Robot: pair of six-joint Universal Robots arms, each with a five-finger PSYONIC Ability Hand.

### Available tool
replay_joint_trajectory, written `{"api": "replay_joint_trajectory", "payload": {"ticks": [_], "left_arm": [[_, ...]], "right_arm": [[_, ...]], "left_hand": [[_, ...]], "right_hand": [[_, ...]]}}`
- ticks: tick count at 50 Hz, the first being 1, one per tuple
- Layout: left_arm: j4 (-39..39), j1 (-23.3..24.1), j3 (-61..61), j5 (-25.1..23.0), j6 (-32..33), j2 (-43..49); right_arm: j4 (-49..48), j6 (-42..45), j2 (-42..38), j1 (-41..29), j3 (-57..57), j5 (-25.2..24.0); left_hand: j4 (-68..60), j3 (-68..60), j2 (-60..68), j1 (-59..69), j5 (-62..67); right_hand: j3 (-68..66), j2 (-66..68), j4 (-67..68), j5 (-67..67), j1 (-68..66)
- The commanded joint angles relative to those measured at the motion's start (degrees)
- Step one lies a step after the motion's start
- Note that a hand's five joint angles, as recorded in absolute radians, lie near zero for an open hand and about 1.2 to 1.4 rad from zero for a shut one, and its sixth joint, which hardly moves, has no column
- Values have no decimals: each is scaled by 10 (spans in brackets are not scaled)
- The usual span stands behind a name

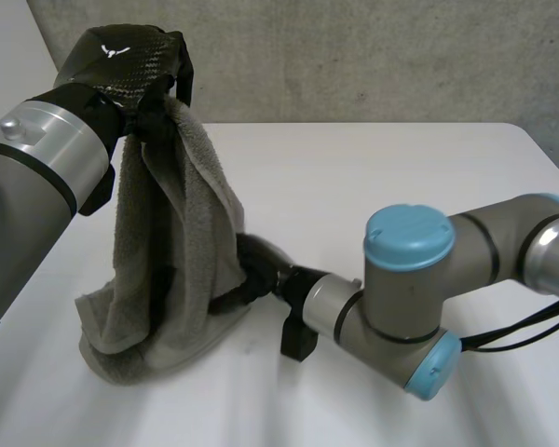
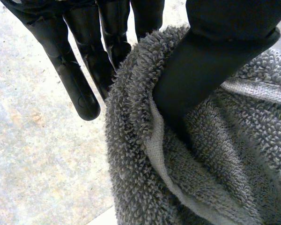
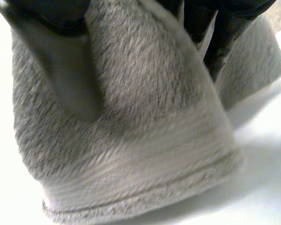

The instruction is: Fold the towel.

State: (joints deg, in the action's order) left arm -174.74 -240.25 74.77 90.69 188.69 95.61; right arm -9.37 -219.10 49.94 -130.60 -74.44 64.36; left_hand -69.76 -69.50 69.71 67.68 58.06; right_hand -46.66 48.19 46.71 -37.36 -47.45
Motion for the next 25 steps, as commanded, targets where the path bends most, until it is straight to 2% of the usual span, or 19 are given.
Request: {"api": "replay_joint_trajectory", "payload": {"ticks": [1, 2, 3, 5, 6, 7, 8, 10, 11, 13, 14, 16, 17, 18, 19, 21, 22, 24, 25], "left_arm": [[-1, -3, 4, 0, 0, 2], [-1, -6, 6, 0, 0, 3], [-1, -6, 6, 0, 0, 3], [-2, -9, 20, -1, 0, 3], [-3, -9, 20, -1, 0, 3], [-3, -12, 27, -1, 2, 2], [-3, -12, 27, -1, 2, 2], [-3, -20, 45, -3, 2, 3], [-3, -20, 45, -3, 2, 3], [-4, -22, 66, -5, 2, 4], [-4, -22, 66, -5, 2, 5], [-6, -22, 79, -6, 1, 8], [-10, -21, 91, -7, 1, 11], [-13, -18, 102, -7, 1, 17], [-13, -18, 102, -7, 1, 17], [-24, -14, 126, -9, 0, 41], [-24, -14, 126, -9, 0, 41], [-36, -7, 145, -9, 0, 74], [-36, -7, 145, -9, 0, 74]], "right_arm": [[1, 2, 0, -8, -22, 32], [0, 7, 14, -4, -32, 62], [0, 7, 14, -4, -33, 62], [-5, 25, 79, 37, -49, 118], [-5, 25, 80, 38, -49, 118], [-8, 48, 122, 79, -63, 134], [-8, 48, 122, 80, -63, 134], [-14, 123, 214, 153, -89, 129], [-14, 124, 214, 154, -89, 129], [-6, 210, 287, 197, -101, 106], [-6, 211, 287, 198, -101, 106], [30, 310, 317, 202, -108, 76], [30, 310, 317, 202, -108, 76], [79, 363, 324, 203, -110, 63], [80, 364, 324, 203, -110, 63], [175, 473, 340, 203, -122, 39], [175, 474, 340, 203, -122, 39], [230, 575, 332, 200, -141, 48], [230, 576, 332, 200, -142, 48]], "left_hand": [[-102, -105, 103, 123, 119], [-102, -105, 103, 123, 119], [-102, -105, 103, 123, 119], [-102, -105, 103, 123, 119], [-102, -105, 103, 123, 119], [-102, -105, 103, 123, 119], [-102, -105, 103, 123, 119], [-102, -105, 103, 123, 119], [-102, -105, 103, 123, 119], [-102, -105, 103, 123, 119], [-102, -105, 103, 123, 119], [-102, -105, 103, 123, 119], [-102, -105, 103, 123, 119], [-102, -105, 103, 123, 119], [-102, -105, 103, 123, 119], [-102, -105, 103, 123, 119], [-102, -105, 103, 123, 119], [-102, -105, 103, 123, 119], [-102, -105, 103, 123, 119]], "right_hand": [[-333, 318, 333, -326, -325], [-333, 318, 333, -326, -325], [-333, 318, 333, -326, -325], [-333, 318, 333, -326, -325], [-333, 318, 333, -326, -325], [-333, 318, 333, -326, -325], [-333, 318, 333, -326, -325], [-333, 318, 333, -326, -325], [-333, 318, 333, -326, -325], [-333, 318, 333, -326, -325], [-333, 318, 333, -326, -325], [-333, 318, 333, -326, -325], [-333, 318, 333, -326, -325], [-333, 318, 333, -326, -325], [-333, 318, 333, -326, -325], [-333, 318, 333, -326, -325], [-333, 318, 333, -326, -325], [-333, 318, 333, -326, -325], [-333, 318, 333, -326, -325]]}}
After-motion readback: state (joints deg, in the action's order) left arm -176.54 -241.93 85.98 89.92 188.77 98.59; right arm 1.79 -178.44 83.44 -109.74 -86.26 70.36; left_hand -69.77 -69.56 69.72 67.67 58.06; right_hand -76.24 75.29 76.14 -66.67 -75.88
